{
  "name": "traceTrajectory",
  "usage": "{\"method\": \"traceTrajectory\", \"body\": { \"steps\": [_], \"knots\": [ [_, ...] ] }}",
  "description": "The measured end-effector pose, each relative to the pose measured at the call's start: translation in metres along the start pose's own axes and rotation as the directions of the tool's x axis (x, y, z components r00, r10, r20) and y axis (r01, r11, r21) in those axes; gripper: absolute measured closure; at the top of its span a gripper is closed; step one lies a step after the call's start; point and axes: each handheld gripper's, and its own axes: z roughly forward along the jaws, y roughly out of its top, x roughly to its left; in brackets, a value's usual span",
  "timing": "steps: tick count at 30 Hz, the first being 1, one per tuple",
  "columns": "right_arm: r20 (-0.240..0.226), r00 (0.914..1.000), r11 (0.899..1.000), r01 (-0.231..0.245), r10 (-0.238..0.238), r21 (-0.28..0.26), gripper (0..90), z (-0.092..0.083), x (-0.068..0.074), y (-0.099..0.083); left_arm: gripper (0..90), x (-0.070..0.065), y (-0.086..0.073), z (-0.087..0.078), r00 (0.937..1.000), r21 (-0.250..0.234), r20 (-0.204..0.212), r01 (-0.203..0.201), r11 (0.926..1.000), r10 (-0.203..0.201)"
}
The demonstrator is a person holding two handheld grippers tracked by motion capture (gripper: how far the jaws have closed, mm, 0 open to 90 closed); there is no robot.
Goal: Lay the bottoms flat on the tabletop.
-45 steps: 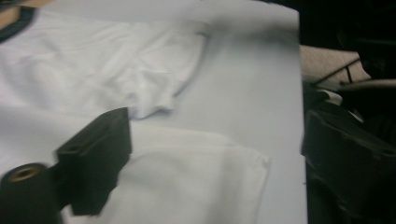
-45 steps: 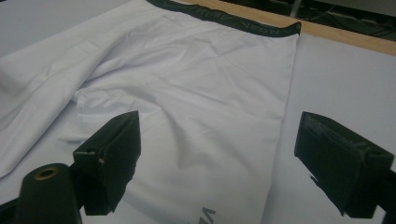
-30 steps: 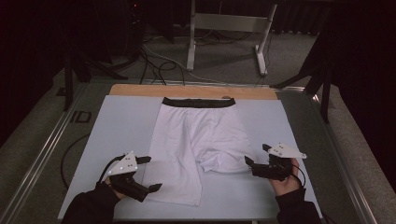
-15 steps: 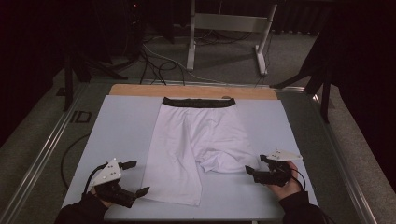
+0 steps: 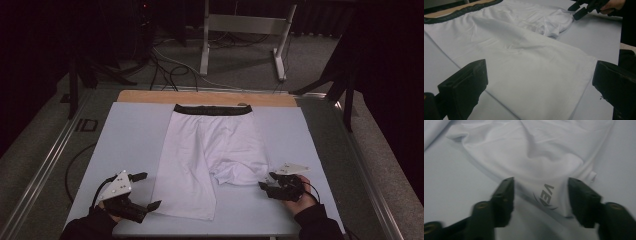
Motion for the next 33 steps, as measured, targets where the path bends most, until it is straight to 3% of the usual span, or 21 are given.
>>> {"method": "traceTrajectory", "body": {
  "steps": [1, 2, 3, 4, 5, 6, 7, 10, 11, 12, 15, 18, 23, 33],
  "knots": [
    [0.027, 0.9992, 1.000, 0.027, -0.028, 0.016, 51.1, 0.002, 0.001, 0.000, 1.0, 0.001, -0.001, 0.000, 1.0000, 0.002, 0.002, 0.007, 1.0000, -0.007],
    [0.027, 0.9992, 1.000, 0.027, -0.028, 0.016, 51.1, 0.002, 0.001, 0.000, 0.9, 0.001, -0.001, 0.000, 1.0000, 0.002, 0.002, 0.007, 1.0000, -0.007],
    [0.053, 0.9973, 0.998, 0.048, -0.049, 0.027, 62.9, 0.003, 0.001, 0.000, 0.9, 0.002, -0.002, 0.001, 0.9999, 0.001, 0.002, 0.013, 0.9999, -0.013],
    [0.053, 0.9973, 0.998, 0.048, -0.049, 0.027, 62.9, 0.003, 0.001, 0.000, 0.9, 0.002, -0.002, 0.001, 0.9999, 0.001, 0.002, 0.013, 0.9999, -0.013],
    [0.068, 0.9962, 0.998, 0.052, -0.054, 0.032, 82.3, 0.002, 0.001, 0.003, 0.9, 0.003, -0.002, 0.001, 0.9999, 0.001, 0.002, 0.016, 0.9999, -0.016],
    [0.068, 0.9962, 0.998, 0.052, -0.054, 0.032, 82.3, 0.002, 0.001, 0.003, 0.9, 0.003, -0.002, 0.001, 0.9999, 0.001, 0.002, 0.016, 0.9999, -0.016],
    [0.068, 0.9961, 0.998, 0.055, -0.056, 0.014, 87.9, 0.000, 0.000, 0.007, 0.9, 0.003, -0.002, 0.001, 0.9999, -0.003, 0.001, 0.017, 0.9999, -0.017],
    [0.069, 0.9956, 0.998, 0.065, -0.064, -0.010, 88.5, -0.002, 0.000, 0.013, 0.9, 0.004, -0.001, 0.001, 0.9998, -0.012, 0.001, 0.020, 0.9997, -0.020],
    [0.048, 0.9979, 0.998, 0.046, -0.044, -0.043, 88.9, -0.005, 0.000, 0.020, 0.9, 0.004, -0.002, 0.000, 0.9997, -0.019, -0.001, 0.024, 0.9995, -0.024],
    [0.048, 0.9979, 0.998, 0.046, -0.044, -0.043, 88.9, -0.005, 0.000, 0.020, 0.9, 0.004, -0.002, 0.000, 0.9997, -0.019, -0.001, 0.024, 0.9995, -0.024],
    [0.042, 0.9957, 0.993, 0.086, -0.083, -0.076, 88.9, -0.006, 0.005, 0.038, 0.9, 0.006, -0.002, 0.000, 0.9994, -0.028, 0.004, 0.035, 0.9990, -0.035],
    [0.027, 0.9963, 0.992, 0.083, -0.081, -0.091, 89.0, -0.004, 0.005, 0.049, 1.0, 0.007, -0.002, 0.000, 0.9994, -0.030, 0.005, 0.033, 0.9990, -0.033],
    [0.040, 0.9972, 0.989, 0.067, -0.063, -0.132, 89.0, 0.011, -0.005, 0.083, 0.9, 0.008, -0.002, -0.001, 0.9993, -0.041, 0.007, 0.038, 0.9984, -0.037],
    [0.080, 0.9967, 0.991, 0.021, -0.010, -0.133, 88.6, 0.048, -0.027, 0.117, 0.9, 0.010, -0.003, 0.001, 0.9988, -0.051, 0.016, 0.047, 0.9976, -0.046]
  ]
}}
